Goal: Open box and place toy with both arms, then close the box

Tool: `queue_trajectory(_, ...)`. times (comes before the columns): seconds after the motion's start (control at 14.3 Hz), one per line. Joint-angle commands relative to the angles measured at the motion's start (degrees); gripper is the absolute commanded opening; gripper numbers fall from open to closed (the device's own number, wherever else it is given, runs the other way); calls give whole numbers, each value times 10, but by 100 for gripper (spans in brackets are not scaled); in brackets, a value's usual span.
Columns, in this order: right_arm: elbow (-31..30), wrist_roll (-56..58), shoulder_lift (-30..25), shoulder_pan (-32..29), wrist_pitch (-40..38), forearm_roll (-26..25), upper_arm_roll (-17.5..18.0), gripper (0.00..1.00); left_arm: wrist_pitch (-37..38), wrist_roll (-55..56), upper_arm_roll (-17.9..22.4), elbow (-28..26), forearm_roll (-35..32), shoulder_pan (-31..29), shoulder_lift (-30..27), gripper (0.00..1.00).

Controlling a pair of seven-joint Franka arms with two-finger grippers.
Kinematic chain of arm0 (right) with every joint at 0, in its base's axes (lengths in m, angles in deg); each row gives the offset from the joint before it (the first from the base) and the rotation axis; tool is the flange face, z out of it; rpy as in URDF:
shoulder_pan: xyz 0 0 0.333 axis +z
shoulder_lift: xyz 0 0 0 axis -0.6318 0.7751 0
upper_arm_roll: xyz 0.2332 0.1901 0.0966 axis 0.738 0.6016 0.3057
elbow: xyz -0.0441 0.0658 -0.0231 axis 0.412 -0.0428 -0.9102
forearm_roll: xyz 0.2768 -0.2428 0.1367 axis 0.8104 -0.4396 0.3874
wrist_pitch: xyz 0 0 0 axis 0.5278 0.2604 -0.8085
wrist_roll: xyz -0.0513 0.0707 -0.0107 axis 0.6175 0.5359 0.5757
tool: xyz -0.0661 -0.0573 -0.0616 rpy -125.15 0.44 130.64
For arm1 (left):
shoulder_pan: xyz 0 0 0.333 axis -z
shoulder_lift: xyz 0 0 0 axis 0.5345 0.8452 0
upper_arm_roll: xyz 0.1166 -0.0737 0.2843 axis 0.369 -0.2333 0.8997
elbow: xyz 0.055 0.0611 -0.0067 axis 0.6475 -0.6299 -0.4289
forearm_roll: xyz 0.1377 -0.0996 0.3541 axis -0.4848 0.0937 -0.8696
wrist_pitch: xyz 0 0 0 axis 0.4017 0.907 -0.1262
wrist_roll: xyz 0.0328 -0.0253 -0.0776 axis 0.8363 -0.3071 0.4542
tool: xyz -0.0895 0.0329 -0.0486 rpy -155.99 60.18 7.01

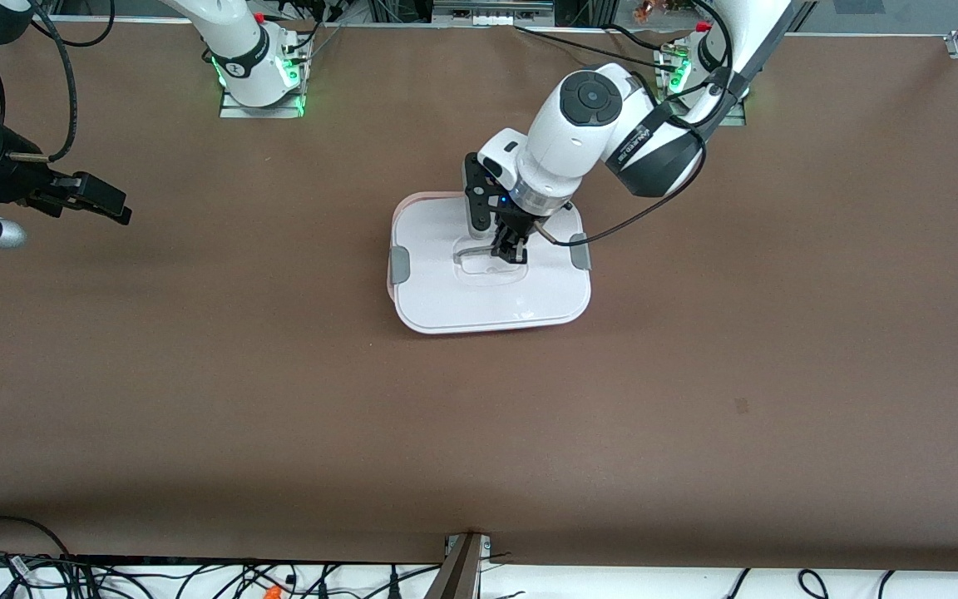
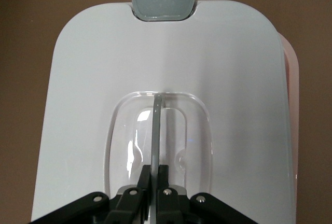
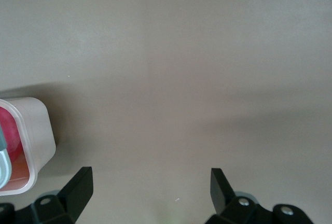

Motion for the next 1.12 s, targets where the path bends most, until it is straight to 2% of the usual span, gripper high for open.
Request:
queue_trajectory(0.0, 7, -8, 1, -1, -7, 5, -1, 100, -29, 2, -6, -10, 8, -3, 14, 0)
queue_trajectory(1.05, 6, -8, 1, -1, -7, 7, -1, 100, -30, 0, -8, -49, 0, 9, 2, 0)
